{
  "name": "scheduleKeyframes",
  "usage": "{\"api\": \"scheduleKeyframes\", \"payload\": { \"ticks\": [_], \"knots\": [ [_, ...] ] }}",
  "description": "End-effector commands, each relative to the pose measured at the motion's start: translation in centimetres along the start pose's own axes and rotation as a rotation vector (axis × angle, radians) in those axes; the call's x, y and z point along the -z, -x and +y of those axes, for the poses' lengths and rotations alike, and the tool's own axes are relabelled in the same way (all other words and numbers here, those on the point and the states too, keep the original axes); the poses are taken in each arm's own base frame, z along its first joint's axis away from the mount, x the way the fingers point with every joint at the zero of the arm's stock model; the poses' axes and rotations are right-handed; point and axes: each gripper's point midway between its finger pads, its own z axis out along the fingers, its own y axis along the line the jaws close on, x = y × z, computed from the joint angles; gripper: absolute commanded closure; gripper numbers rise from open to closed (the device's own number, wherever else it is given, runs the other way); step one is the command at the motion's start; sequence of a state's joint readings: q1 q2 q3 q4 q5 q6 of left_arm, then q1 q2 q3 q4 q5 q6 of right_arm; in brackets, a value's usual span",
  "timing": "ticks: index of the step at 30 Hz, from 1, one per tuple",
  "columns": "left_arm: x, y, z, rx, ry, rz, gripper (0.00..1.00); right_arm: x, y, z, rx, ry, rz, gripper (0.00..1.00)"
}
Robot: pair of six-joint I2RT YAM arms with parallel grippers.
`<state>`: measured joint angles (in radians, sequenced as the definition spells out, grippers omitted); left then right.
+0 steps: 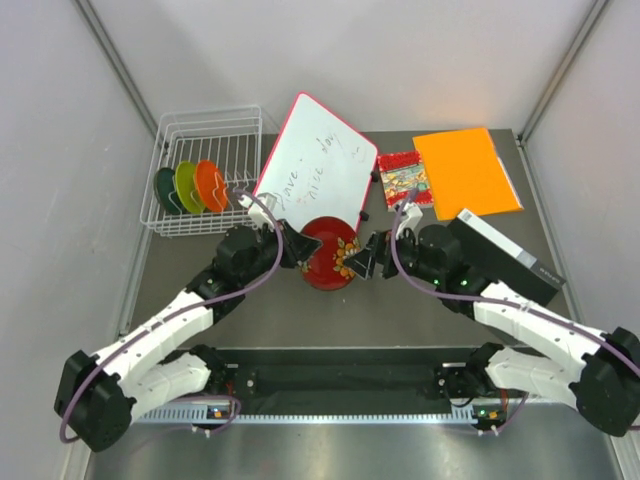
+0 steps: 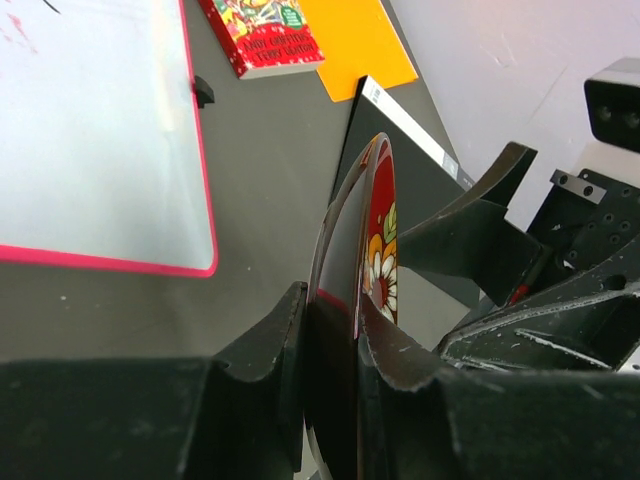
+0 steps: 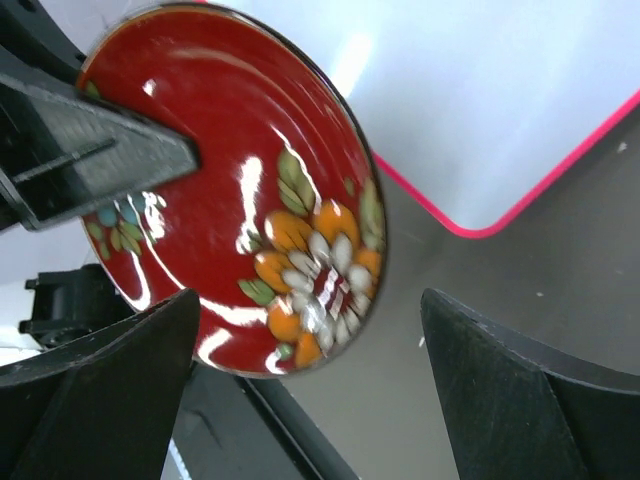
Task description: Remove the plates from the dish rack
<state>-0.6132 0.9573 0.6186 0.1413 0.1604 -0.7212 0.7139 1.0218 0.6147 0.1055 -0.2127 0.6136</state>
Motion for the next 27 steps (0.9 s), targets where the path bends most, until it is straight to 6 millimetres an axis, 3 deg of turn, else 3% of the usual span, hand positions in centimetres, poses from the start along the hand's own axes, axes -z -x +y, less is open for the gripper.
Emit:
{"api": "scheduleKeyframes", "payload": {
  "ticks": [1, 4, 7, 9, 12, 18, 20, 21, 22, 27],
  "knots": [
    [-0.6, 2.4, -4.2, 0.0, -0.154, -0.12, 1.0, -1.0, 1.4, 2.5, 0.007, 0.109, -0.066, 0.12],
    [-0.8, 2.2, -5.0, 0.006, -0.189, -0.125, 1.0, -1.5, 0.5, 2.3, -0.011, 0.129, -0.045, 0.2],
    [-0.8, 2.1, -5.4, 0.0, -0.207, -0.127, 1.0, -1.8, -0.2, 2.3, -0.031, 0.158, -0.04, 0.41],
    [-0.7, 2.2, -5.4, -0.006, -0.203, -0.13, 1.0, -1.8, -0.6, 2.5, -0.037, 0.184, -0.042, 0.7],
    [-0.6, 2.3, -5.2, -0.01, -0.193, -0.14, 1.0, -1.5, -0.7, 2.9, -0.038, 0.218, -0.055, 1.0],
    [-0.8, 1.6, -4.3, -0.01, -0.172, -0.127, 1.0, -0.3, -0.1, 3.7, -0.008, 0.258, -0.096, 1.0],
    [-1.1, 1.1, -3.9, -0.013, -0.159, -0.114, 0.91, 0.1, 0.4, 3.0, -0.018, 0.211, -0.122, 1.0],
    [-1.2, 0.8, -3.5, -0.025, -0.148, -0.104, 0.82, 0.2, 0.5, 2.8, -0.021, 0.19, -0.125, 1.0],
    [-1.3, 0.6, -3.2, -0.031, -0.137, -0.099, 0.64, 0.4, 0.0, 1.8, -0.034, 0.144, -0.108, 1.0],
    [-0.5, 1.1, -1.4, -0.097, -0.047, -0.133, 0.34, 3.0, 1.1, -2.1, -0.072, -0.03, -0.18, 1.0]
  ]
}}
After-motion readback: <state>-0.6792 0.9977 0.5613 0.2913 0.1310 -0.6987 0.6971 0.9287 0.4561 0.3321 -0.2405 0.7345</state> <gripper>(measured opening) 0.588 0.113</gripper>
